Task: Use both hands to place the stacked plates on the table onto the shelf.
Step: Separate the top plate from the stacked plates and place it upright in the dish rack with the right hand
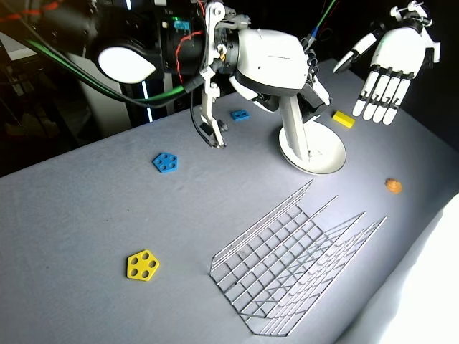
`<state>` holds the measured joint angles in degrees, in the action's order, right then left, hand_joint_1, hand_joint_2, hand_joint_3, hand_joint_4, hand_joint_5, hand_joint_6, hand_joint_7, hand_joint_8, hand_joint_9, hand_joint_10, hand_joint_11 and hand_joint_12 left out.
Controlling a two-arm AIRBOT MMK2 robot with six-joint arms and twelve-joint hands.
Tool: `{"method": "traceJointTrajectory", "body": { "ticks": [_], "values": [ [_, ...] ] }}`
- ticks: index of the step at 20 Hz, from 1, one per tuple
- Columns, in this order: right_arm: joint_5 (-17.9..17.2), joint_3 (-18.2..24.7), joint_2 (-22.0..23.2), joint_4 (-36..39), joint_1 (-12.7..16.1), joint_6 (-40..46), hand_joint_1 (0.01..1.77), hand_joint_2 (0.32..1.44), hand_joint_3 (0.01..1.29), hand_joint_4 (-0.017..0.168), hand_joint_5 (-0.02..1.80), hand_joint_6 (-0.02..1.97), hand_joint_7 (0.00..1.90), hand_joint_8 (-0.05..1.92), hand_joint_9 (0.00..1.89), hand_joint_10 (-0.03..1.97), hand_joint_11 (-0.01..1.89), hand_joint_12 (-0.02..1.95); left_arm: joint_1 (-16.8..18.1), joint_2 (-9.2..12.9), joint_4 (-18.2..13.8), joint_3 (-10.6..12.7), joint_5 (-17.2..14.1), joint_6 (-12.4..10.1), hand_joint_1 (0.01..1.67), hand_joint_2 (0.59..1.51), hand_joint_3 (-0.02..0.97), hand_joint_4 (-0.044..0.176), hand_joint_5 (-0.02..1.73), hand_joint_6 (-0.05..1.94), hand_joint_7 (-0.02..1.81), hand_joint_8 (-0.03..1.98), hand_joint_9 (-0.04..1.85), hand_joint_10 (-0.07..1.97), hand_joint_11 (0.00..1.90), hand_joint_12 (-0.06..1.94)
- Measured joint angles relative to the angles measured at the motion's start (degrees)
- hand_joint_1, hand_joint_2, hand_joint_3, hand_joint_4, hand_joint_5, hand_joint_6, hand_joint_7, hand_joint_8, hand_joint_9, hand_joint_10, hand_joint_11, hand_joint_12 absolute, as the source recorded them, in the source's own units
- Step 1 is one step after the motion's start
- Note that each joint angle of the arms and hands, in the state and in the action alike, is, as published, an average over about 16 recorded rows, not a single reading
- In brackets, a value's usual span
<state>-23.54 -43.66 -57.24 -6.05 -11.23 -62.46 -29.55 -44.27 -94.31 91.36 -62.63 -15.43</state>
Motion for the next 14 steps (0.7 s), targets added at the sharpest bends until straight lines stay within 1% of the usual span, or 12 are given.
{"method": "traceJointTrajectory", "body": {
  "ticks": [3,6,10,14],
  "values": [
    [2.26,1.01,2.18,-1.04,1.93,3.81,1.3,1.06,0.01,-0.002,0.78,1.28,0.9,1.11,0.77,1.33,0.59,1.41,1.4,-0.21,-0.98,0.04,-0.04,-0.94,0.02,1.112,0.005,0.001,0.02,0.01,0.03,0.0,0.02,0.01,0.02,0.01],
    [3.92,1.05,3.91,0.97,3.35,10.74,1.3,1.06,0.01,-0.003,0.78,1.28,0.9,1.11,0.77,1.33,0.59,1.41,2.94,-0.51,-2.19,0.02,-0.08,-1.94,0.02,1.112,0.005,0.001,0.02,0.01,0.03,0.0,0.02,0.01,0.02,0.01],
    [4.82,-0.15,5.53,5.34,4.52,21.64,1.31,1.06,0.01,-0.002,0.78,1.28,0.9,1.11,0.76,1.34,0.58,1.41,4.87,-1.09,-3.82,-0.01,-0.03,-3.06,0.02,1.113,0.005,0.001,0.02,0.01,0.03,0.0,0.02,0.01,0.02,0.01],
    [4.97,-2.09,6.67,9.74,4.97,31.95,1.31,1.06,0.01,-0.002,0.78,1.28,0.9,1.11,0.76,1.34,0.58,1.41,5.72,-1.96,-4.92,0.01,0.12,-3.73,0.02,1.113,0.005,0.001,0.02,0.01,0.02,0.0,0.02,0.01,0.02,0.01]
  ]
}}
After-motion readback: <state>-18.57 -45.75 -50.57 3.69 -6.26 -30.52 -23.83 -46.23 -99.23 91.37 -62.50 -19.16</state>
